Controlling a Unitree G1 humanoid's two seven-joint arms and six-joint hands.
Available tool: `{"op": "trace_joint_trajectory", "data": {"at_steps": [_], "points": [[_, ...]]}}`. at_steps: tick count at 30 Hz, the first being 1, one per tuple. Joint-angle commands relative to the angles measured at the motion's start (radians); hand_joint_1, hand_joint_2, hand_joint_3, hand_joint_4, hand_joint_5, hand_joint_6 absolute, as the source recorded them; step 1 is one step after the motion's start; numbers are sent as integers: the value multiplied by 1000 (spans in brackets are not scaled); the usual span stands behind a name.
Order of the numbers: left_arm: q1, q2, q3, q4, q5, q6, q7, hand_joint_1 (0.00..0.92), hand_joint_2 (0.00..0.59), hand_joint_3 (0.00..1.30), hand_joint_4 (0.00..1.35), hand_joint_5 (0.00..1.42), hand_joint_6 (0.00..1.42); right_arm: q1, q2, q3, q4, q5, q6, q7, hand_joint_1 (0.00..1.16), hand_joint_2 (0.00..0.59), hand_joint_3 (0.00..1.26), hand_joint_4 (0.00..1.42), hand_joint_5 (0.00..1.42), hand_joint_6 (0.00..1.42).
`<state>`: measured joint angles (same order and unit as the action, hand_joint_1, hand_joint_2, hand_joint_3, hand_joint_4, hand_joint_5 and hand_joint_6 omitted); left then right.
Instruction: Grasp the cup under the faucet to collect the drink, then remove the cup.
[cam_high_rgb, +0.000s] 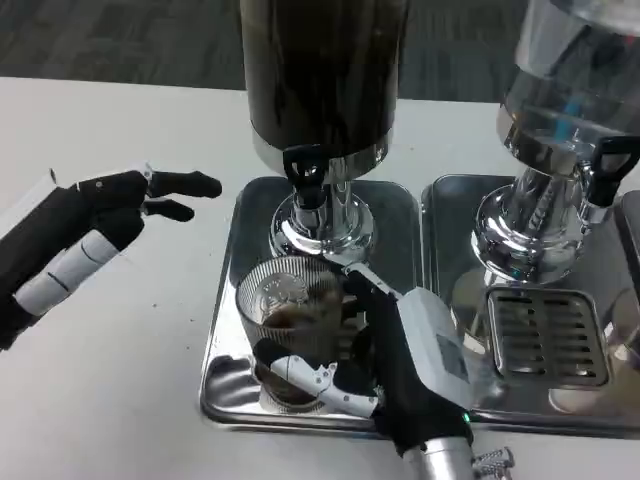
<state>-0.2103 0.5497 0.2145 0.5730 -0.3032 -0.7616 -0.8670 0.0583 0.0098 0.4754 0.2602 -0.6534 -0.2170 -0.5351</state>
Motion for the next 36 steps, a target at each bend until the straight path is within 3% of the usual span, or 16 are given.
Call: {"op": "trace_joint_trajectory", "data": {"at_steps": [1,15,36], "points": [[-14,-4,-10,23,11,0,5,0,162,383,280,220,345,14,-2,-20,-13,8,-38,-41,625,221,396,525,708,973],[-23,-9,-18,37,12,-6,-3,0,165,370,270,220,348,45,-5,-79,-66,27,-69,-60,627,221,420,551,742,1017],[19,-23,-85,33,53,-54,7,0,160,314,217,191,336,97,2,-151,-148,55,-101,-83,616,230,451,585,770,1061]]}}
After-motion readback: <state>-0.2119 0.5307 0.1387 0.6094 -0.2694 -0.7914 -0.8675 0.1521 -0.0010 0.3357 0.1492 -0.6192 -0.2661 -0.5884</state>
